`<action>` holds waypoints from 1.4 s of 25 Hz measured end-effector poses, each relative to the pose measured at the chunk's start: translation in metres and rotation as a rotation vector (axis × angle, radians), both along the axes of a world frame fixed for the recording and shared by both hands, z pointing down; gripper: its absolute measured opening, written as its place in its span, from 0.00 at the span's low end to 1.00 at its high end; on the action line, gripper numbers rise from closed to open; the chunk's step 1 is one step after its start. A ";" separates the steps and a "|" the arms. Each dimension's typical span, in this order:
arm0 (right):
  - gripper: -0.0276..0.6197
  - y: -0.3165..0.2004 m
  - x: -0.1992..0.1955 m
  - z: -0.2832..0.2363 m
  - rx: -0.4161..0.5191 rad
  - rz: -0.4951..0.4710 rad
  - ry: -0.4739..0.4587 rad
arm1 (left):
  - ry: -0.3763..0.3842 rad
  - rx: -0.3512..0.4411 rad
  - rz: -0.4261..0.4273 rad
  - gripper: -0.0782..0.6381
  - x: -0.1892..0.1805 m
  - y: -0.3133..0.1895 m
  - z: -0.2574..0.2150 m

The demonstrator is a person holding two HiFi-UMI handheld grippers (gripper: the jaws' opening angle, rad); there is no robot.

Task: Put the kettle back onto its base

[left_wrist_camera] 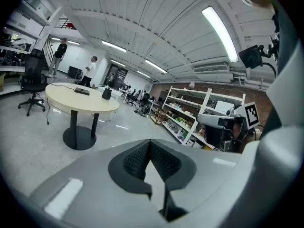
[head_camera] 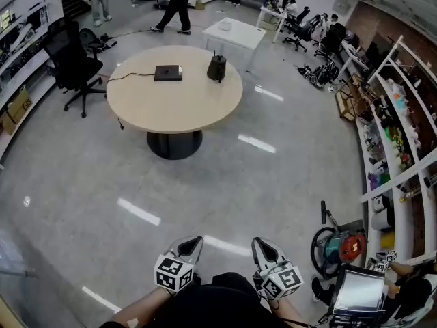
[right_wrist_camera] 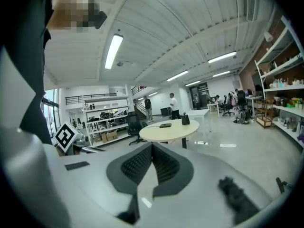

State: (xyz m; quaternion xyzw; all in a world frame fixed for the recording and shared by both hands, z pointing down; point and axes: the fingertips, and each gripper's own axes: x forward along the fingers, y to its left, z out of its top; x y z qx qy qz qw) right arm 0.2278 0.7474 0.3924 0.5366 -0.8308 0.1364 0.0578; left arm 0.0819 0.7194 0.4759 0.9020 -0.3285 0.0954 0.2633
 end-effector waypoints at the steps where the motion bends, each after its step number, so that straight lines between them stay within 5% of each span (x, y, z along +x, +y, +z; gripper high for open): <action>1: 0.04 -0.005 -0.003 0.001 -0.005 -0.005 0.002 | -0.002 -0.006 -0.009 0.12 -0.004 -0.003 0.003; 14: 0.04 -0.102 -0.017 0.012 0.000 -0.186 -0.032 | -0.052 -0.040 -0.180 0.12 -0.015 -0.066 0.012; 26: 0.04 -0.210 0.059 0.014 0.001 -0.283 -0.040 | -0.094 0.024 -0.290 0.12 0.053 -0.166 -0.014; 35: 0.04 -0.262 0.080 0.029 -0.026 -0.335 -0.046 | -0.112 0.003 -0.379 0.12 0.064 -0.206 -0.011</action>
